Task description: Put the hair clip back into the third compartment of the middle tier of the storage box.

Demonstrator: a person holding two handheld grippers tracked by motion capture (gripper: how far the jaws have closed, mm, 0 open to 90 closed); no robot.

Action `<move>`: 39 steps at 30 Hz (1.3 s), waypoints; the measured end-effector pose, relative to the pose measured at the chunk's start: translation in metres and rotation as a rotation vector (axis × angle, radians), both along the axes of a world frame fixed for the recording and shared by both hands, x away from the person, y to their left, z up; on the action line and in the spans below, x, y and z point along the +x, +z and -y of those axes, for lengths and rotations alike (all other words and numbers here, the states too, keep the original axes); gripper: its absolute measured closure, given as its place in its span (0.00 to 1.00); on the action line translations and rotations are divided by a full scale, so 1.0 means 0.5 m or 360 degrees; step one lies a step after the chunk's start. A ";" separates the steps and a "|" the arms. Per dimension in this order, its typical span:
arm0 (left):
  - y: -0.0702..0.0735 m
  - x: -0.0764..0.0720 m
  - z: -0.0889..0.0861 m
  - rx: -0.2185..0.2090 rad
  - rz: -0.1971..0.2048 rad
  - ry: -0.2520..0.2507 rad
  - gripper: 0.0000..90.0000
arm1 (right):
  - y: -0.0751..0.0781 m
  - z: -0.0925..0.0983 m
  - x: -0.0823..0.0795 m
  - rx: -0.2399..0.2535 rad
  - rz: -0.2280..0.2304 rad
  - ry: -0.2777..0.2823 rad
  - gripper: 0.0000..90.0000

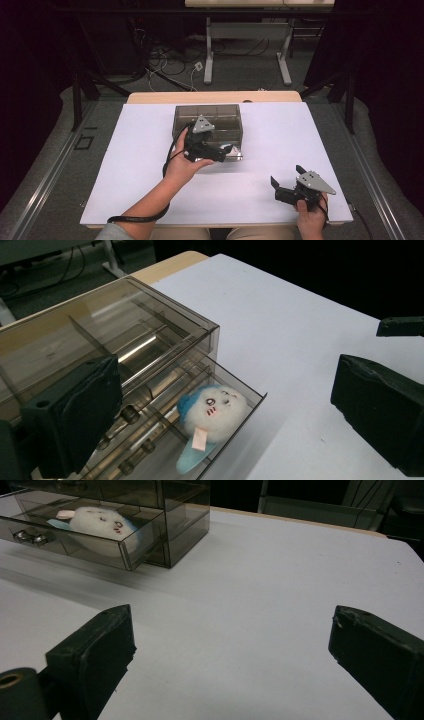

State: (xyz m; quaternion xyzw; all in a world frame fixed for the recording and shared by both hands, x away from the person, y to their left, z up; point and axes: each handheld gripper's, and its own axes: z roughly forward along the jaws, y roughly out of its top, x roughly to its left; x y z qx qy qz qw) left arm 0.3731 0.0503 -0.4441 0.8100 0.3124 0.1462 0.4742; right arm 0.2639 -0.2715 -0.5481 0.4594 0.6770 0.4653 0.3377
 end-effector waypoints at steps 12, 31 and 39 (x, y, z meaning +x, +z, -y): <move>0.024 -0.023 -0.055 -0.0066 0.0079 0.0038 0.00 | 0.000 0.000 0.000 -0.0003 -0.0001 0.0004 0.05; 0.024 -0.067 -0.172 -0.0128 0.0094 0.0153 0.01 | 0.000 -0.005 -0.001 -0.0008 -0.0005 0.0002 0.05; 0.012 -0.085 -0.216 -0.0110 0.0122 0.0228 0.01 | 0.000 -0.004 0.000 -0.0004 0.0006 0.0000 0.05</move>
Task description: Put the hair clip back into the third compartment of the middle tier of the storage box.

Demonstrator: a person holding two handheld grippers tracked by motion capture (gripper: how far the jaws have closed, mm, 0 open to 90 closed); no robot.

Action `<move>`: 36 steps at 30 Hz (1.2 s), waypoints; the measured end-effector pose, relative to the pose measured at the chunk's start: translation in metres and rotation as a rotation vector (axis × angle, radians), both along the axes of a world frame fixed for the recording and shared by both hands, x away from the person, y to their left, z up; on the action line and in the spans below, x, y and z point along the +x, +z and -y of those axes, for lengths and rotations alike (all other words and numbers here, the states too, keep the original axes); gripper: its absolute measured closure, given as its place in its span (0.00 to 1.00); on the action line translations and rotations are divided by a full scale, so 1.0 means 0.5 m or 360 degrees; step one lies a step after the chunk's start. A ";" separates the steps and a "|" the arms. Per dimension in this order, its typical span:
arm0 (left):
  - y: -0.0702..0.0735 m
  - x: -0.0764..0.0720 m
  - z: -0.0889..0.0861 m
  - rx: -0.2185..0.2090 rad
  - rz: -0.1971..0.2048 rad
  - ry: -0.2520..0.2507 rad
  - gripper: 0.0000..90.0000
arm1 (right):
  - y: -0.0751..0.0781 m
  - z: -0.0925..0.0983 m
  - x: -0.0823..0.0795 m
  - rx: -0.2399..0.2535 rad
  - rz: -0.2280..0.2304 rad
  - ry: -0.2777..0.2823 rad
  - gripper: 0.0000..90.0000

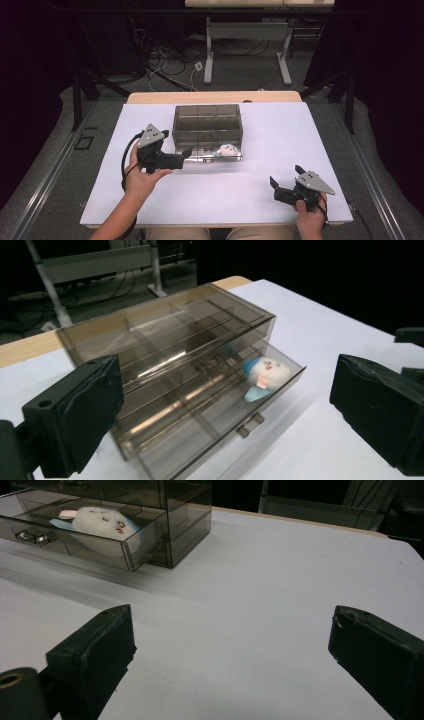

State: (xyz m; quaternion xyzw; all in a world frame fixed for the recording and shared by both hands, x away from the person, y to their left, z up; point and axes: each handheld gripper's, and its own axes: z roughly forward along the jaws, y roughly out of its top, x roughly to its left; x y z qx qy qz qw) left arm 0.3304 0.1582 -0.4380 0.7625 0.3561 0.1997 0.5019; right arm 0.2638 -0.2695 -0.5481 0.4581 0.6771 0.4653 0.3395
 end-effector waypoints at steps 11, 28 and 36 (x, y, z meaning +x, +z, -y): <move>-0.019 -0.022 -0.056 -0.0041 -0.0025 0.0097 0.02 | 0.001 -0.001 0.000 0.0001 0.0001 0.0003 0.05; -0.064 -0.043 -0.130 -0.0109 -0.0082 0.0263 0.03 | 0.000 -0.001 0.000 0.0005 -0.0003 0.0002 0.05; -0.081 -0.055 -0.156 -0.0121 -0.0078 0.0321 0.03 | 0.000 -0.002 0.000 -0.0004 -0.0011 0.0002 0.05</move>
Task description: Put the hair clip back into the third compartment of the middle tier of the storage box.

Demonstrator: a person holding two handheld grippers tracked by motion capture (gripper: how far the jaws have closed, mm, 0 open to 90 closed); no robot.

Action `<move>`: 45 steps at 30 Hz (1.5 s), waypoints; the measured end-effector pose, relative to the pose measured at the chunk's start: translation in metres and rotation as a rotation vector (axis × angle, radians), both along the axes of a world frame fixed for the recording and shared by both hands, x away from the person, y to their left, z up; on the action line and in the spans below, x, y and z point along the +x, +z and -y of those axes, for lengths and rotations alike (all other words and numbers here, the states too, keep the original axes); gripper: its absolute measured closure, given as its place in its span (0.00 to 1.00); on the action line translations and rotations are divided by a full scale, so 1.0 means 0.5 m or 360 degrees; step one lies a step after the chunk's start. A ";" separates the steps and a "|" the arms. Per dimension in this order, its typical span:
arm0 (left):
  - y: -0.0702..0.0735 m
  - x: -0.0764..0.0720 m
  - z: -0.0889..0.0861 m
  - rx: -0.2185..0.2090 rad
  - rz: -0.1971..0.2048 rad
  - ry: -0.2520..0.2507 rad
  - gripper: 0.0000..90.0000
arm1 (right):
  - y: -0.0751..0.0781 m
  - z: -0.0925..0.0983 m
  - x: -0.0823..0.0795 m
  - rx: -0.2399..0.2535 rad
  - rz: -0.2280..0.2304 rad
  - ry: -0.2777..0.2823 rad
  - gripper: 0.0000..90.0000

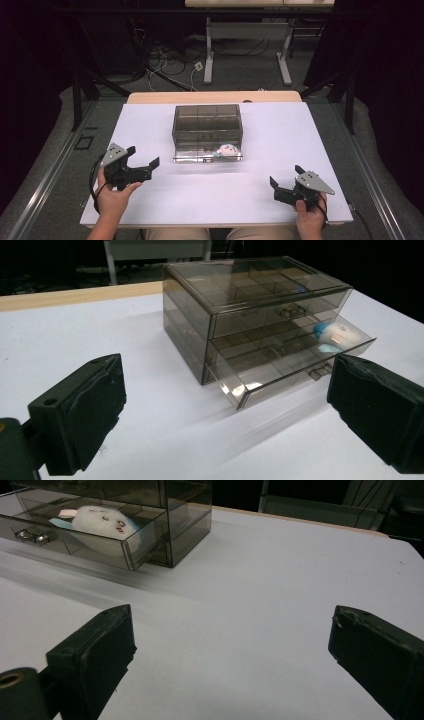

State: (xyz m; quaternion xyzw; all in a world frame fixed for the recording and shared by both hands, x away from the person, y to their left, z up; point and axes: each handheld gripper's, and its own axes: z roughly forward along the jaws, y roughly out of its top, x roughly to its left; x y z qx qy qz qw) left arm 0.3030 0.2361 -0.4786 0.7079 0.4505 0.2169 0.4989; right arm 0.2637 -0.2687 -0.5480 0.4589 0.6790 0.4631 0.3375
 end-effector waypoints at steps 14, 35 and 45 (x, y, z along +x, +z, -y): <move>-0.024 -0.016 -0.031 -0.0006 -0.0028 0.0059 0.03 | 0.000 0.000 0.000 -0.0002 0.0000 -0.0006 0.05; -0.069 -0.030 -0.040 0.0079 -0.0022 0.0072 0.03 | -0.002 -0.001 0.001 0.0007 0.0006 -0.0003 0.05; -0.090 -0.024 -0.050 0.0031 -0.0076 0.0081 0.03 | -0.002 -0.001 0.001 0.0003 0.0006 0.0000 0.05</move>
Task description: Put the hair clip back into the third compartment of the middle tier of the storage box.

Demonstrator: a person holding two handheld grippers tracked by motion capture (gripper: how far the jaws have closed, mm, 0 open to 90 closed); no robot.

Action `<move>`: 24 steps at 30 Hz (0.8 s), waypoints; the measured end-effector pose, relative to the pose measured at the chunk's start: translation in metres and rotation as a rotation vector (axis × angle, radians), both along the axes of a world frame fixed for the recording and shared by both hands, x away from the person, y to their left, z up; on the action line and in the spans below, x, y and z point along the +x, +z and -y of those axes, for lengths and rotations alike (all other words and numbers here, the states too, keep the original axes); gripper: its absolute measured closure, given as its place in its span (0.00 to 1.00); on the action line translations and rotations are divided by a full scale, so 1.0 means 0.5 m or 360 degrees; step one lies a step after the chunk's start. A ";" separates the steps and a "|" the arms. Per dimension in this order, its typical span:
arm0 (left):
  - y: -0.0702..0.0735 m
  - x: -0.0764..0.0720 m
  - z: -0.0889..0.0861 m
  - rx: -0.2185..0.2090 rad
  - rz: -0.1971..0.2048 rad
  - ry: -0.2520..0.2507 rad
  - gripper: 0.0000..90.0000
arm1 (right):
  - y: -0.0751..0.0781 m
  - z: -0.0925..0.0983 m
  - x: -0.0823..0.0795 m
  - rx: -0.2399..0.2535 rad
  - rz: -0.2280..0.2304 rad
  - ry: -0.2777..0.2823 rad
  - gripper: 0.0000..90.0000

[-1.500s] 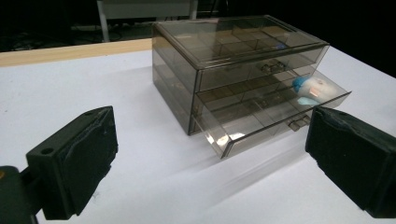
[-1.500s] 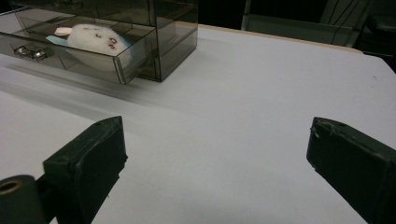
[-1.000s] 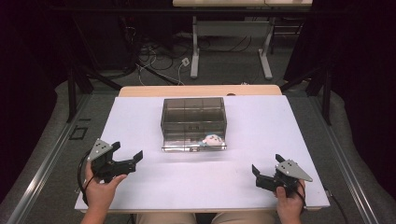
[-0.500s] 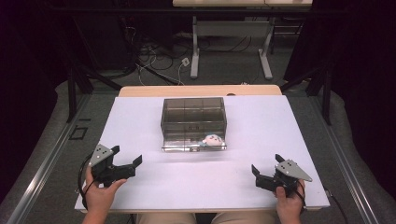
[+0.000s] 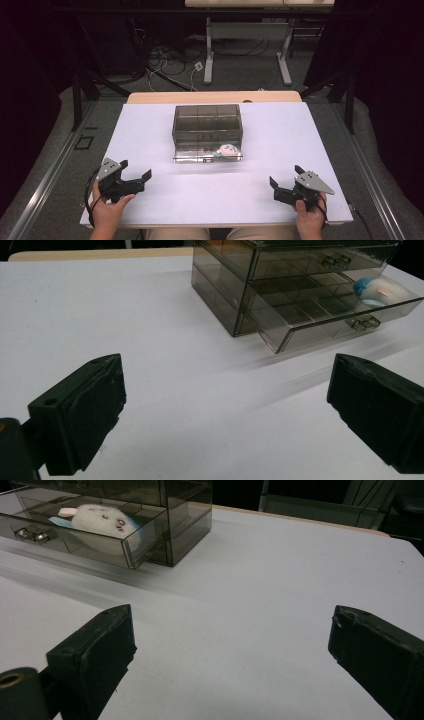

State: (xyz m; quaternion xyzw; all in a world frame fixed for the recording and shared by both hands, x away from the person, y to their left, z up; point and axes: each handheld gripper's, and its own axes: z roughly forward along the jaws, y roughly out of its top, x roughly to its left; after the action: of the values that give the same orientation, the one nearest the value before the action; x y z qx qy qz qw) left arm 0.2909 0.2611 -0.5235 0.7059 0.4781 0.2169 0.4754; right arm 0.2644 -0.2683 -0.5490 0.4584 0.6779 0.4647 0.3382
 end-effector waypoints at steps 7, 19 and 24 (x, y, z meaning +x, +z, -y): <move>-0.013 0.004 -0.003 -0.0001 -0.0032 0.0004 0.03 | 0.000 0.000 -0.001 -0.0006 -0.0006 0.0002 0.05; -0.019 0.005 -0.004 0.0001 -0.0033 0.0007 0.03 | -0.001 -0.001 0.001 -0.0007 -0.0001 0.0011 0.05; -0.020 0.005 -0.003 0.0006 -0.0033 0.0008 0.03 | -0.001 0.000 0.000 -0.0007 -0.0009 0.0008 0.05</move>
State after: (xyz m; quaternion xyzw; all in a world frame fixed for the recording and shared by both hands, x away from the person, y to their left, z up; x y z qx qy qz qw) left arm 0.2934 0.2627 -0.5335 0.7079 0.4843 0.2117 0.4686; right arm 0.2646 -0.2681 -0.5494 0.4571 0.6810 0.4629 0.3361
